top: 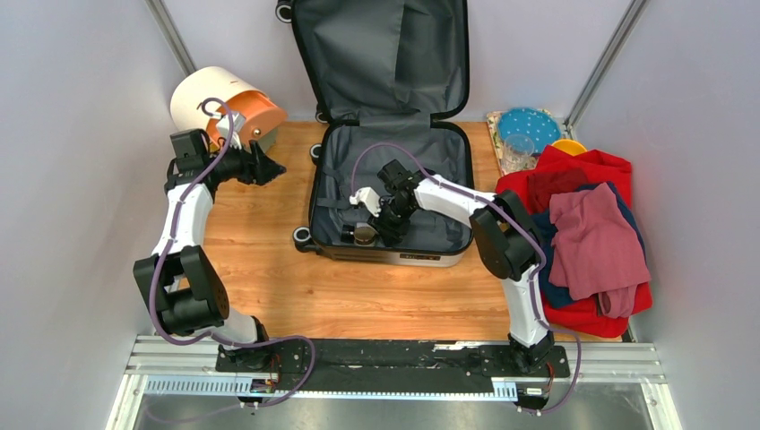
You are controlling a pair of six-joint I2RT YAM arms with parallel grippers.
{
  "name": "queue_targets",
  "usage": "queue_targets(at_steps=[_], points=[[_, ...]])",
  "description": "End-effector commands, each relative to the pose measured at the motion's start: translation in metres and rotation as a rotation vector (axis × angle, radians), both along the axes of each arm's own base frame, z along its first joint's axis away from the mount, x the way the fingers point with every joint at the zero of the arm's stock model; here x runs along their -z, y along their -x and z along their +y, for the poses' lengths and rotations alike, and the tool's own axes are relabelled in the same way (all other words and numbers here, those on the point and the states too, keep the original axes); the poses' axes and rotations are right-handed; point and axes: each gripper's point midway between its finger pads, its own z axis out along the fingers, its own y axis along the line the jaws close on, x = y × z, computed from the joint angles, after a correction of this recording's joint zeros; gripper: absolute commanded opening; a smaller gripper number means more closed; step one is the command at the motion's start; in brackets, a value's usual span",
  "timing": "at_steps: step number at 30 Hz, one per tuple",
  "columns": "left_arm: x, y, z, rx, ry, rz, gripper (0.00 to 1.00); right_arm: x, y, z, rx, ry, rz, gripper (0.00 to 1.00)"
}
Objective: Open, take out, and arrange the luggage
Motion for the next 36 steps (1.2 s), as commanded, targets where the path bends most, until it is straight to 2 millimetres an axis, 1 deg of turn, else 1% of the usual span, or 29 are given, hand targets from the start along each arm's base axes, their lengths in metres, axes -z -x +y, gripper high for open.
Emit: queue_targets(at_steps=[1,2,3,4,5,6,7,8,9,12,14,16,17,18,20,21,23,24,25,26,27,28,29,30,31,32,33,34,36], points=[[-0.017,0.002,0.0,-0.009,-0.019,-0.066,0.76,0.0,-0.018,-0.009,0.016,0.016,-0.105,0.22],[-0.016,0.002,0.0,-0.012,-0.021,-0.068,0.76,-0.009,-0.018,-0.007,0.015,0.0,-0.119,0.19],[-0.016,0.004,0.0,-0.011,-0.02,-0.069,0.76,-0.013,-0.017,-0.006,0.015,-0.009,-0.121,0.14],[-0.016,0.004,0.0,-0.011,-0.019,-0.068,0.76,-0.018,-0.015,-0.005,0.014,-0.021,-0.12,0.12],[-0.017,0.005,0.0,-0.012,-0.022,-0.073,0.76,-0.029,-0.017,-0.003,0.016,-0.041,-0.136,0.09],[-0.016,0.006,-0.001,-0.012,-0.022,-0.073,0.76,-0.034,-0.017,-0.002,0.016,-0.052,-0.14,0.03],[-0.018,0.007,-0.001,-0.009,-0.022,-0.079,0.76,-0.041,-0.018,-0.001,0.019,-0.065,-0.146,0.0],[-0.018,0.007,-0.001,-0.01,-0.021,-0.078,0.76,-0.047,-0.018,0.0,0.021,-0.076,-0.151,0.0],[-0.018,0.008,-0.001,-0.011,-0.022,-0.081,0.76,-0.058,-0.02,0.0,0.026,-0.099,-0.162,0.0],[-0.02,0.008,-0.002,-0.008,-0.02,-0.086,0.76,-0.077,-0.025,-0.004,0.05,-0.124,-0.183,0.0],[-0.022,0.008,-0.003,-0.009,-0.017,-0.088,0.76,-0.084,-0.027,-0.007,0.048,-0.134,-0.196,0.0],[-0.02,0.008,-0.003,-0.008,-0.011,-0.084,0.76,-0.088,-0.027,-0.007,0.031,-0.154,-0.2,0.17],[-0.021,0.008,-0.003,-0.007,-0.011,-0.086,0.76,-0.089,-0.027,-0.005,0.022,-0.163,-0.2,0.22],[-0.02,0.008,-0.003,-0.007,-0.006,-0.082,0.76,-0.092,-0.028,-0.001,0.023,-0.178,-0.196,0.32],[-0.02,0.007,-0.003,-0.01,-0.001,-0.082,0.75,-0.091,-0.025,0.009,0.024,-0.204,-0.157,0.42],[-0.02,0.006,-0.004,-0.008,0.002,-0.08,0.76,-0.096,-0.024,0.018,0.012,-0.219,-0.158,0.5],[-0.021,0.006,-0.004,-0.006,0.005,-0.081,0.75,-0.094,-0.02,0.029,0.001,-0.23,-0.139,0.57],[-0.021,0.006,-0.004,-0.008,0.005,-0.082,0.76,-0.093,-0.015,0.038,-0.013,-0.234,-0.136,0.59],[-0.021,0.007,-0.004,-0.008,0.005,-0.08,0.75,-0.096,-0.017,0.046,-0.016,-0.248,-0.15,0.59],[-0.02,0.006,-0.004,-0.008,0.005,-0.08,0.75,-0.091,-0.016,0.051,-0.023,-0.244,-0.143,0.6],[-0.019,0.007,-0.003,-0.01,0.003,-0.077,0.75,-0.091,-0.012,0.059,-0.027,-0.248,-0.143,0.63],[-0.018,0.007,-0.004,-0.01,0.004,-0.075,0.75,-0.093,-0.016,0.067,-0.032,-0.257,-0.162,0.68],[-0.018,0.008,-0.004,-0.011,0.003,-0.074,0.75,-0.085,-0.015,0.071,-0.038,-0.245,-0.154,0.68],[-0.018,0.008,-0.004,-0.01,0.004,-0.073,0.75,-0.084,-0.013,0.079,-0.052,-0.245,-0.159,0.69],[-0.017,0.009,-0.004,-0.009,0.002,-0.074,0.76,-0.082,-0.012,0.082,-0.057,-0.243,-0.154,0.69],[-0.016,0.01,-0.004,-0.011,0.002,-0.068,0.76,-0.084,-0.013,0.087,-0.063,-0.25,-0.159,0.72],[-0.015,0.01,-0.004,-0.009,0.0,-0.07,0.76,-0.074,-0.011,0.091,-0.069,-0.234,-0.149,0.76],[-0.015,0.012,-0.005,-0.006,-0.001,-0.068,0.75,-0.07,-0.01,0.092,-0.072,-0.222,-0.144,0.77],[-0.015,0.013,-0.005,-0.004,-0.01,-0.074,0.76,-0.061,-0.009,0.093,-0.074,-0.2,-0.134,0.85]])
